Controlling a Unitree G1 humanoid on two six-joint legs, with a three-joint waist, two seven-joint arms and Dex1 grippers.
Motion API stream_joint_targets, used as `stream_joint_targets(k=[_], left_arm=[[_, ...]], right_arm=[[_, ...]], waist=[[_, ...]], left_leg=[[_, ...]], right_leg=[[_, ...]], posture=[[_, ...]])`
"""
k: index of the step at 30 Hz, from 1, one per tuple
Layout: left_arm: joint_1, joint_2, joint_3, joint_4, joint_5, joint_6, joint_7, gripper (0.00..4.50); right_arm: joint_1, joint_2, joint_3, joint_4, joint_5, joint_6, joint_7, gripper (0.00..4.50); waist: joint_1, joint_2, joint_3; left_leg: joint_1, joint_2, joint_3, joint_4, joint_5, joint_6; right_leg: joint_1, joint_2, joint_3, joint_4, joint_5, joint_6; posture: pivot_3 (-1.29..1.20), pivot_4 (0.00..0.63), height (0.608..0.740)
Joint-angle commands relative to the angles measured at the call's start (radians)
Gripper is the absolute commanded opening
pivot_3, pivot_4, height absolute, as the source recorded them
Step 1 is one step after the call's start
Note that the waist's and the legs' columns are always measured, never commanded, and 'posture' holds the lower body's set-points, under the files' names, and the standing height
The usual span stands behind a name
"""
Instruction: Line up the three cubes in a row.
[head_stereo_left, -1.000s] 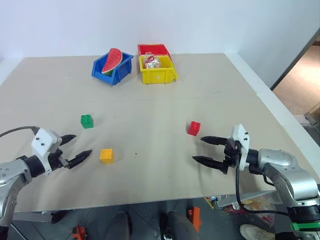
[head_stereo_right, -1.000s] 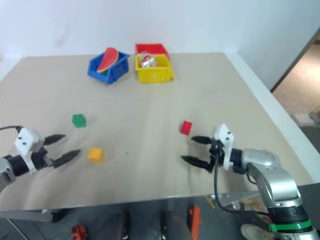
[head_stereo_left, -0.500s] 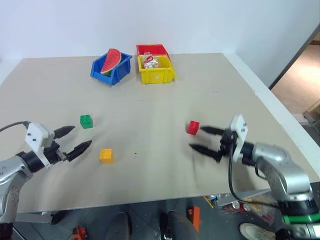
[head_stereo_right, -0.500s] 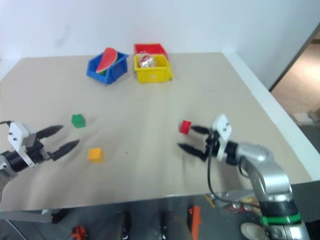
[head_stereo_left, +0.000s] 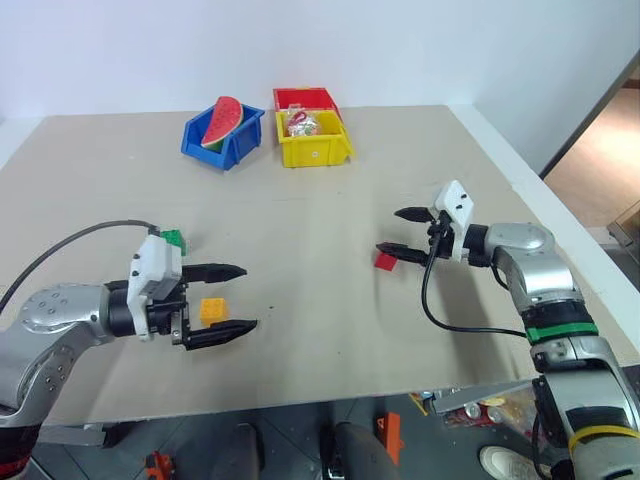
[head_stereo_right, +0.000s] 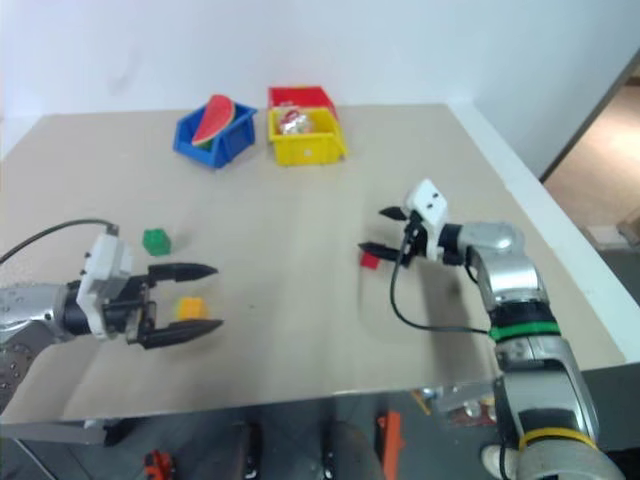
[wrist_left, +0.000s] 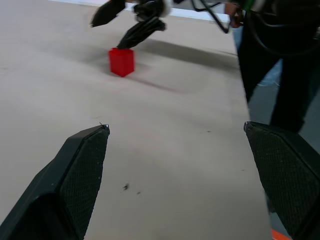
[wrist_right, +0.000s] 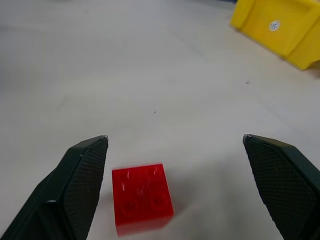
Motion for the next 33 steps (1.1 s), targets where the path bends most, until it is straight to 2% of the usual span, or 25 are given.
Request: stream_joint_targets(k=[1,10,15,18,25,28,33], left_arm=[[-0.011,0.012,-0.002,-0.027,0.0,0.005,-0.006,4.46],[0.01,0.005,-0.007,-0.056,0.008,0.006,0.013,4.46],[0.019,0.002,0.003,-0.071,0.002,0.013,0.043,4.46],[0.02,-0.001,-0.002,-0.076,0.007,0.011,0.058,4.5],[0.028,-0.004,-0.009,-0.076,0.015,0.001,0.072,4.5],[0.031,-0.006,-0.008,-0.071,0.022,-0.004,0.071,4.5],[0.08,0.002,-0.003,-0.077,0.048,-0.024,0.055,4.5]], right_arm=[[-0.057,0.003,-0.006,0.061,-0.013,-0.039,0.069,4.5],[-0.059,0.037,0.015,0.111,-0.055,-0.056,0.133,4.5],[-0.084,0.052,0.016,0.241,-0.112,-0.123,0.101,4.5],[-0.1,0.062,0.003,0.289,-0.116,-0.139,0.105,3.7],[-0.104,0.073,-0.011,0.256,-0.103,-0.135,0.126,1.35],[-0.116,0.081,-0.016,0.211,-0.086,-0.11,0.151,1.27],[-0.154,0.106,0.029,0.089,-0.068,-0.04,0.292,1.27]], waist=[[0.0,0.0,0.0],[0.0,0.0,0.0],[0.0,0.0,0.0],[0.0,0.0,0.0],[0.0,0.0,0.0],[0.0,0.0,0.0],[-0.003,0.0,0.0]], left_leg=[[0.0,0.0,0.0,0.0,0.0,0.0],[0.0,0.001,0.001,0.001,0.0,0.0],[0.0,0.0,0.001,0.001,0.0,0.0],[0.001,0.0,0.002,0.001,0.0,0.0],[0.001,0.0,0.003,0.001,0.0,0.0],[0.001,0.0,0.004,0.001,0.0,0.0],[0.002,0.001,0.01,0.001,0.0,0.0]], right_leg=[[0.0,0.0,0.0,0.0,0.0,0.0],[0.0,0.001,0.002,0.001,0.0,0.0],[0.0,0.001,0.003,0.001,0.0,0.0],[0.0,0.001,0.007,0.001,0.0,0.0],[0.0,0.003,0.011,0.001,0.001,0.0],[0.0,0.003,0.012,0.001,0.001,0.0],[-0.006,0.003,0.015,0.007,0.001,0.001]], posture=[[0.0,0.15,0.74],[0.0,0.15,0.74],[0.0,0.15,0.74],[0.0,0.15,0.74],[0.0,0.15,0.74],[0.0,0.15,0.74],[0.0,0.15,0.74]])
